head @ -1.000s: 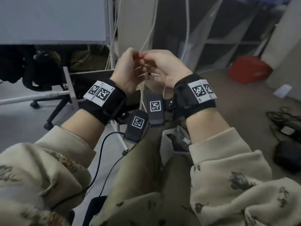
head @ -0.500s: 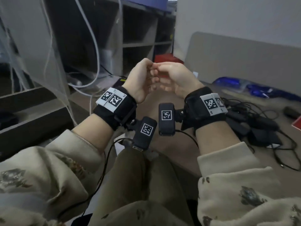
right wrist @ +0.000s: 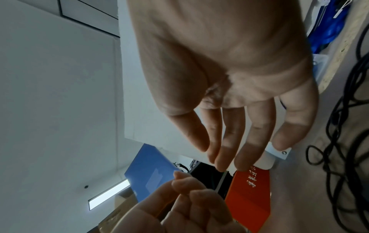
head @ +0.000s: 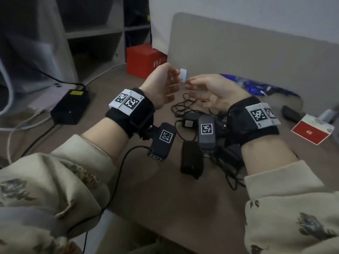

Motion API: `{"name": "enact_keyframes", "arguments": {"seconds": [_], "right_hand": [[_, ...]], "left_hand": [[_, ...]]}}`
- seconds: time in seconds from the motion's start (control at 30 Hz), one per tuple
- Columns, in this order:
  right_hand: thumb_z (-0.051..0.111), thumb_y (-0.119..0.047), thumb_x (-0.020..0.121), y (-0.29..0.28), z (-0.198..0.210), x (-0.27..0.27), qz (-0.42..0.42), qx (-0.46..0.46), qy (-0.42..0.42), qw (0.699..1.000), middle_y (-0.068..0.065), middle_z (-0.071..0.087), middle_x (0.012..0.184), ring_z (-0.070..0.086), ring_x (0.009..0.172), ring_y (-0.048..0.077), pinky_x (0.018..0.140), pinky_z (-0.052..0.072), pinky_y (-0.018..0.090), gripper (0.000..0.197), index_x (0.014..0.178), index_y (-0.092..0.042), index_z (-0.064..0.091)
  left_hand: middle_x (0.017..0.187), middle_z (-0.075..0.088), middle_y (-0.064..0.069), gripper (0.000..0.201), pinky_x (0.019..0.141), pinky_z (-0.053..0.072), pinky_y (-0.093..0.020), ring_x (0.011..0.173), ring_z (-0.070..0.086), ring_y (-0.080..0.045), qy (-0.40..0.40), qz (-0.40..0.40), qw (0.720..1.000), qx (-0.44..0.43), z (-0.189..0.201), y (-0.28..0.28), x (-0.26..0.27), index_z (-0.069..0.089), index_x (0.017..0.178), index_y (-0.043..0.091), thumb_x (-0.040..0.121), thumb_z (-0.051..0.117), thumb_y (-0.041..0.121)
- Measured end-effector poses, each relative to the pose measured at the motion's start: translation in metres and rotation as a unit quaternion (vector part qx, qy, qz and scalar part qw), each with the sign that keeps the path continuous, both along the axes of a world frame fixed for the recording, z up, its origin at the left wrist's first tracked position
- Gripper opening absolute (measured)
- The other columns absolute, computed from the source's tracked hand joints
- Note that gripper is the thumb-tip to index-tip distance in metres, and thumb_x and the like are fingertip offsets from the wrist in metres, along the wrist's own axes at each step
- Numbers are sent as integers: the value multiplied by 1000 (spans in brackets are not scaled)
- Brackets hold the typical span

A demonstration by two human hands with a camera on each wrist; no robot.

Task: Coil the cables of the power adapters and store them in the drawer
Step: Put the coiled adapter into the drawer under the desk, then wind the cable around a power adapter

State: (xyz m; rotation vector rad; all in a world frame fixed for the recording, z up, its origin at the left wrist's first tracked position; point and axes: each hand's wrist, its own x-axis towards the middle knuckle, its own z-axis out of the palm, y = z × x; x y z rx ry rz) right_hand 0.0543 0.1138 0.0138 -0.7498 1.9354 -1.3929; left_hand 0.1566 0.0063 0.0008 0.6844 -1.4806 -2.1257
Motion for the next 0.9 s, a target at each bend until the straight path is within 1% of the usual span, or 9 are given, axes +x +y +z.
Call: {"name": "enact_keyframes", "arguments": {"seconds": [0.17, 0.23, 0.3, 0.4, 0.47, 0.53, 0.73, 0.83, 0.9], "right_hand": [[52, -16, 97, -10, 0, -32, -20, 12, 27, 999, -8, 72, 96, 68, 91, 11, 78, 47, 31, 18, 96, -24, 68], [55, -12, 95, -11, -4, -37, -9, 39, 52, 998, -7, 73, 96, 68, 91, 11, 83, 51, 31, 17, 96, -24, 68], [55, -8, 95, -10, -9, -39, 42, 82, 62, 994, -5, 72, 102, 67, 95, 11, 87, 49, 31, 22, 106, -23, 66], [53, -7, 97, -10, -18, -42, 132, 167, 83, 974, -5, 65, 112, 62, 97, 7, 79, 47, 25, 31, 121, -26, 59], [63, -13, 91, -11, -23, -40, 168, 235, 141, 947, -4, 62, 123, 59, 112, 11, 92, 52, 34, 36, 124, -26, 57], [72, -22, 83, -12, -28, -37, 201, 306, 189, 911, -3, 58, 132, 54, 122, 17, 106, 45, 42, 52, 131, -27, 55], [73, -35, 85, -16, -29, -27, 217, 442, 398, 774, 0, 48, 142, 49, 126, 20, 104, 41, 33, 68, 144, -33, 41], [78, -35, 80, -15, -33, -24, 186, 422, 407, 788, -2, 56, 133, 54, 114, 19, 95, 45, 29, 64, 137, -28, 51], [79, -27, 78, -10, -32, -24, 155, 385, 392, 821, -1, 61, 121, 56, 101, 17, 77, 48, 26, 57, 131, -25, 56]], "left_hand": [[58, 50, 11, 21, 58, 31, -26, 55, 46, -11, -23, -13, 1000, -8, 0, -14, -35, 52, 73, 24, 91, 42, 20], [61, 50, 11, 20, 60, 33, -27, 59, 47, -12, -28, -23, 999, -8, -4, -16, -41, 53, 74, 24, 91, 43, 21], [62, 49, 11, 19, 61, 33, -28, 60, 47, -13, -32, -33, 999, -2, -8, -14, -45, 52, 74, 23, 91, 44, 21], [62, 47, 10, 19, 55, 40, -22, 56, 45, -13, -28, -37, 999, 20, -13, -11, -48, 51, 73, 22, 91, 44, 19], [63, 47, 9, 20, 48, 42, -19, 56, 45, -13, -20, -39, 999, 31, -15, -9, -48, 51, 74, 21, 92, 42, 18], [61, 47, 11, 22, 54, 36, -22, 57, 45, -12, -21, -48, 998, 28, -17, -8, -47, 51, 72, 22, 92, 41, 19], [60, 52, 9, 27, 61, 33, -28, 60, 48, -13, -13, -40, 998, 41, -21, -4, -39, 54, 71, 21, 94, 39, 21], [61, 52, 8, 30, 62, 33, -28, 61, 48, -14, -8, -40, 998, 42, -20, -1, -33, 55, 70, 20, 95, 38, 23], [63, 53, 7, 31, 63, 32, -29, 62, 48, -14, -4, -38, 999, 36, -19, 2, -29, 55, 70, 19, 96, 39, 24]]}}
